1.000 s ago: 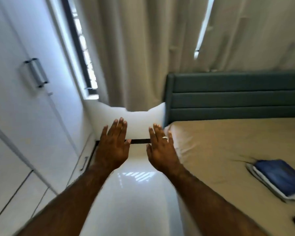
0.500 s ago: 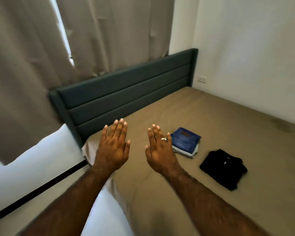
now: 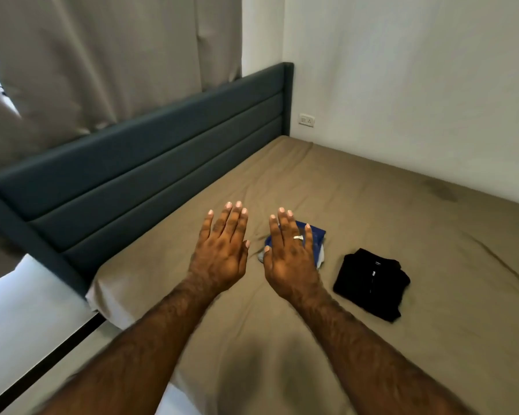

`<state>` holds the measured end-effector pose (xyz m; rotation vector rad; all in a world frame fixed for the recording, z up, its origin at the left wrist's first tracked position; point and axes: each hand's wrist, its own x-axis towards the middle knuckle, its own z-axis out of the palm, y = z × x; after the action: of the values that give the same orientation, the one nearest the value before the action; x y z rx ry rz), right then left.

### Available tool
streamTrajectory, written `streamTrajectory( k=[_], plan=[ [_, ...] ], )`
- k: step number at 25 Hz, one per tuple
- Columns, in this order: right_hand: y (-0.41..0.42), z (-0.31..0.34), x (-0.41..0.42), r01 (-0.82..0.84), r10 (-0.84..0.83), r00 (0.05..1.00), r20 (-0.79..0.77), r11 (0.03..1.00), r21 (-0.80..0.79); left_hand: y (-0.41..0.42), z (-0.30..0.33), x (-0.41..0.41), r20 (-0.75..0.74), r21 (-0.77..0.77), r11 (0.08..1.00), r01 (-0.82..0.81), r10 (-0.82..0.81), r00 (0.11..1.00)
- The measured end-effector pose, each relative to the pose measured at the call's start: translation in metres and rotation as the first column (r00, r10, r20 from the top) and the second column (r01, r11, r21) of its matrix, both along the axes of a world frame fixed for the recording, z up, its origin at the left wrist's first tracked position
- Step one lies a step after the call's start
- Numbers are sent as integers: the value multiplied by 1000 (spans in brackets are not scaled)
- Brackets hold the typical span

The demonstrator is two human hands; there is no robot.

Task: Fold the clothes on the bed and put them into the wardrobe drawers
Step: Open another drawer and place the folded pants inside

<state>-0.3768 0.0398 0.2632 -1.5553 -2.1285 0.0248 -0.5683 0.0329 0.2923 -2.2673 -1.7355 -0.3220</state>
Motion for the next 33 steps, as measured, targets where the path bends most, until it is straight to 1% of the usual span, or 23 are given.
streamTrajectory(
  k=[1,3,5,8,9,10,11,12,13,14,15,16,17,18,21,22,23,24,27,28,29,32,33],
  plan=[
    [-4,1,-14,-40,40,999,-9,999,16,-10,-1,-16,14,7,999,-38,38,999],
    [-5,-2,-17,-45,46,998,-32,999,27,-18,2,-27,32,23,999,-38,38,999],
    [-34,-1,-41,-209,210,978,3,973,93,-72,-4,-51,125,66,975,-211,202,971],
    [-73,-8,-62,-330,331,944,13,938,105,-145,-20,-68,160,89,951,-296,279,947],
    [-100,-12,-78,-409,408,912,30,908,86,-185,-26,-76,179,33,934,-356,345,921],
    [-131,-16,-106,-501,499,865,43,863,62,-234,-33,-95,167,34,894,-448,436,884],
    [-142,-22,-112,-535,531,844,68,843,61,-253,-32,-97,176,6,883,-470,462,869],
    [-172,-25,-137,-605,601,795,82,796,31,-292,-41,-112,202,31,837,-546,530,823],
    [-213,-33,-176,-703,699,710,91,711,22,-352,-48,-132,219,-25,761,-648,637,739],
    [-229,-37,-187,-730,728,679,92,683,-12,-375,-53,-137,214,-4,734,-679,664,716],
    [-260,-41,-209,-792,790,605,95,609,-23,-416,-64,-146,229,-58,665,-745,735,638],
    [-311,-47,-247,-865,863,493,106,500,-43,-481,-75,-160,236,-39,565,-824,807,542],
    [-328,-54,-260,-893,888,447,107,450,-9,-503,-77,-163,242,-95,519,-850,840,486],
    [-367,-58,-284,-925,921,373,115,379,-35,-548,-88,-173,277,-62,449,-891,866,417],
    [-458,-80,-336,-973,971,208,121,217,-72,-649,-105,-181,269,-129,281,-951,933,239],
    [-502,-91,-356,-985,985,129,112,140,-96,-694,-117,-187,280,-130,201,-971,947,159],
    [-561,-109,-377,-989,993,-8,120,10,-147,-751,-139,-188,262,-179,74,-981,965,25],
    [-626,-141,-393,-981,985,-107,138,-82,-176,-811,-168,-185,261,-207,-65,-976,958,-119],
    [-715,-186,-410,-940,964,-243,113,-205,-272,-894,-220,-163,223,-292,-229,-929,928,-299],
    [-748,-213,-415,-910,938,-322,126,-271,-313,-923,-250,-153,220,-331,-275,-903,908,-357],
    [-789,-257,-417,-867,907,-404,121,-338,-366,-958,-291,-142,189,-376,-372,-849,866,-463],
    [-845,-317,-421,-760,814,-562,143,-441,-477,-1006,-353,-122,132,-466,-450,-762,816,-563],
    [-865,-348,-421,-709,763,-630,143,-491,-507,-1017,-381,-119,115,-499,-451,-740,812,-572]
  ],
)
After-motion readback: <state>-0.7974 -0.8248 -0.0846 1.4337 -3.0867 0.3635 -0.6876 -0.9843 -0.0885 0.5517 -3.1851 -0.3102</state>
